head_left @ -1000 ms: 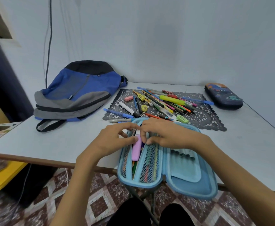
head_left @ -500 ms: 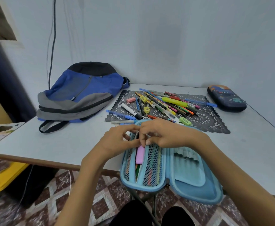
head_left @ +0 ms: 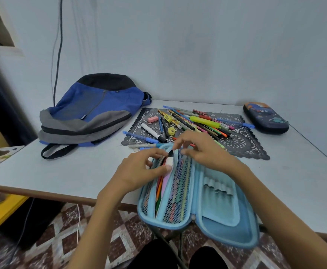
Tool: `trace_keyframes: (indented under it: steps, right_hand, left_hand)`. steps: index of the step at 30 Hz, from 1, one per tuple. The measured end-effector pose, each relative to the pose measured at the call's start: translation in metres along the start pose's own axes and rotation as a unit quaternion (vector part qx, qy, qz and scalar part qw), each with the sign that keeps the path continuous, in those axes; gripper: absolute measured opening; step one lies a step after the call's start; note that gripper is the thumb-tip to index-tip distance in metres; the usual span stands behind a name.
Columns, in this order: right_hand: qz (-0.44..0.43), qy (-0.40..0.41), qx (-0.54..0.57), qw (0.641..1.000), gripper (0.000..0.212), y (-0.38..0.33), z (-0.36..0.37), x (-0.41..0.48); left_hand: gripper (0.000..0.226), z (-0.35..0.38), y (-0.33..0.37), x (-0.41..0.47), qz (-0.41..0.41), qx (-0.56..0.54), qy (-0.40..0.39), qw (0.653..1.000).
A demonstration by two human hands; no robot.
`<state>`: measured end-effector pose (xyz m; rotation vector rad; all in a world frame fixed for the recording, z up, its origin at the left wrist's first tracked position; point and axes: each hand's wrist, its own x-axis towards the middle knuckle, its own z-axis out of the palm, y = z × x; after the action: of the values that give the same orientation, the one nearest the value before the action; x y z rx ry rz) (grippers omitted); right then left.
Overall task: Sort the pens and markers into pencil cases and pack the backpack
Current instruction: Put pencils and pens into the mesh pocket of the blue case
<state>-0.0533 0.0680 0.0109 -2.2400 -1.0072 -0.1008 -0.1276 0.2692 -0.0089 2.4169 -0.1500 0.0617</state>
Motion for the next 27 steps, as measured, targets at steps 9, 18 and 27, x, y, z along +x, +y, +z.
trace_keyframes:
  steps: [9,18,27]
  right_hand:
    - [0.109,0.006,-0.11,0.988,0.02,0.017,0.011,0.018]
    - [0.123,-0.046,-0.163,0.978,0.016,0.017,0.018,0.03]
    - [0.185,-0.076,-0.135,0.97,0.033,-0.006,0.021,0.045]
  left_hand:
    - [0.044,0.009,0.014,0.001,-0.024,0.102,0.09,0.99]
    - [0.034,0.014,0.012,0.003,-0.027,0.082,0.112,0.99]
    - [0.029,0.018,0.012,0.003,-0.031,0.079,0.101,0.991]
